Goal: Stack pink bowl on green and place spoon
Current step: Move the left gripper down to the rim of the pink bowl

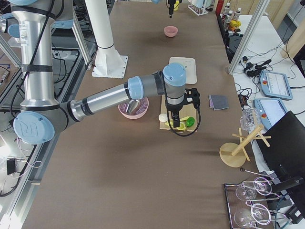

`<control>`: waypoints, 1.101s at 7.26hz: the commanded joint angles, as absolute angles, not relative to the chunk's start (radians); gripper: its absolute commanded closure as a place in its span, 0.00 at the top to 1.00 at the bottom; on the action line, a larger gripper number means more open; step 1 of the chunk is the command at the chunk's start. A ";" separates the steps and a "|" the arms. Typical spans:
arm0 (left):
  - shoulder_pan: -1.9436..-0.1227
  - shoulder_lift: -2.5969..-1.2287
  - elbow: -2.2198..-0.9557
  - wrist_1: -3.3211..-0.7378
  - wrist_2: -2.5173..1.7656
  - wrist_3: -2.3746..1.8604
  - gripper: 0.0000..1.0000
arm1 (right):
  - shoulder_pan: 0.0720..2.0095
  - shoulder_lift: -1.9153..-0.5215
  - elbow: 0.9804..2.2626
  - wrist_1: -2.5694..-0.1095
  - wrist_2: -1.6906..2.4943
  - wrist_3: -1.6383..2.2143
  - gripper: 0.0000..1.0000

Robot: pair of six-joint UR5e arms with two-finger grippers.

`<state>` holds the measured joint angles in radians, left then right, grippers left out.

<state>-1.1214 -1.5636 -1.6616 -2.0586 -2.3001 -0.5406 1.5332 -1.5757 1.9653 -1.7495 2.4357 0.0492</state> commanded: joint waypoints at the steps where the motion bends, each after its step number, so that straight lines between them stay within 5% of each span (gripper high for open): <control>1: -1.054 -1.620 -1.573 -2.177 -2.280 -0.646 0.96 | 1.531 -1.578 1.965 -1.749 2.434 0.049 1.00; 2: -1.048 -1.637 -1.562 -2.177 -2.279 -0.658 0.87 | 1.531 -1.580 1.965 -1.749 2.436 0.049 1.00; 4: -1.037 -1.638 -1.551 -2.178 -2.278 -0.657 0.52 | 1.528 -1.580 1.964 -1.747 2.434 0.049 1.00; 8: -1.026 -1.640 -1.546 -2.178 -2.272 -0.657 0.32 | 1.525 -1.580 1.962 -1.749 2.434 0.049 1.00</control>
<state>-1.0274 -1.6397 -1.5460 -2.1783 -2.2724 -0.6565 1.5260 -1.5800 1.9621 -1.7485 2.4344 0.0491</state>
